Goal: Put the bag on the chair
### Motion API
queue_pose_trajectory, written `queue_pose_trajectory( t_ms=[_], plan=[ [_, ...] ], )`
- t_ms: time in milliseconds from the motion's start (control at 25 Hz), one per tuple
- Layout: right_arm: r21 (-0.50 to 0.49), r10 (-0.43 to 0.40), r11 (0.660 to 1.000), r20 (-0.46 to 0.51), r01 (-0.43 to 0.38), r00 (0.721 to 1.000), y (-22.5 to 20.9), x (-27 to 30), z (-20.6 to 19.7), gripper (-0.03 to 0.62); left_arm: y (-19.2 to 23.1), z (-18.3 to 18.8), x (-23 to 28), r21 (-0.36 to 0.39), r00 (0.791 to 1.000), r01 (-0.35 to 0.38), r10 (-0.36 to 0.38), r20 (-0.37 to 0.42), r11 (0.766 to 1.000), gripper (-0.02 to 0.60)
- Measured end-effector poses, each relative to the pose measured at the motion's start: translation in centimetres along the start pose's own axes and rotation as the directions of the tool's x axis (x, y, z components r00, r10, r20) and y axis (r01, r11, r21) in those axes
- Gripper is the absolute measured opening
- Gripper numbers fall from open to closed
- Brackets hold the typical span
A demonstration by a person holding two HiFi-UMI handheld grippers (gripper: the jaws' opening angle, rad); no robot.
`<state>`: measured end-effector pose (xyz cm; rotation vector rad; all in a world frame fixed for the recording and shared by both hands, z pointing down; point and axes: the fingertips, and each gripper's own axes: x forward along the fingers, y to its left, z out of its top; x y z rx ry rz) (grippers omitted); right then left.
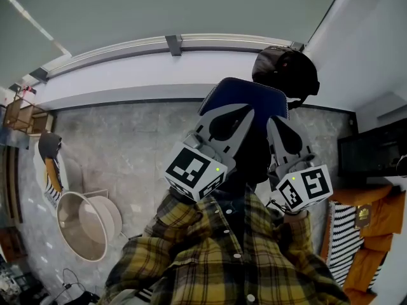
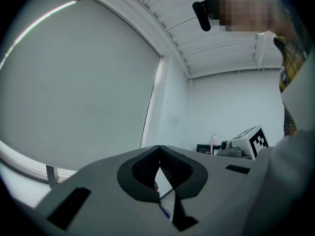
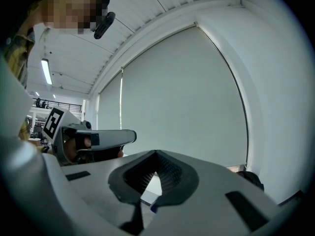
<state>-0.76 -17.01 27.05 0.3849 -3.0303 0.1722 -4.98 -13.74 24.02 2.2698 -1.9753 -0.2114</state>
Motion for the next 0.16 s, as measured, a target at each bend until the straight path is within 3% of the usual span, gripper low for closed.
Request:
queue_pose_trajectory(
  t_ms=[160],
  plan=[
    [0.000, 0.000, 1.000, 0.001, 0.000, 1.000, -0.20, 0.10, 0.02, 0.015, 0.07, 0.03, 0.26, 0.002, 1.000, 0.000, 0.000, 0.000, 1.000, 0.018]
  ],
)
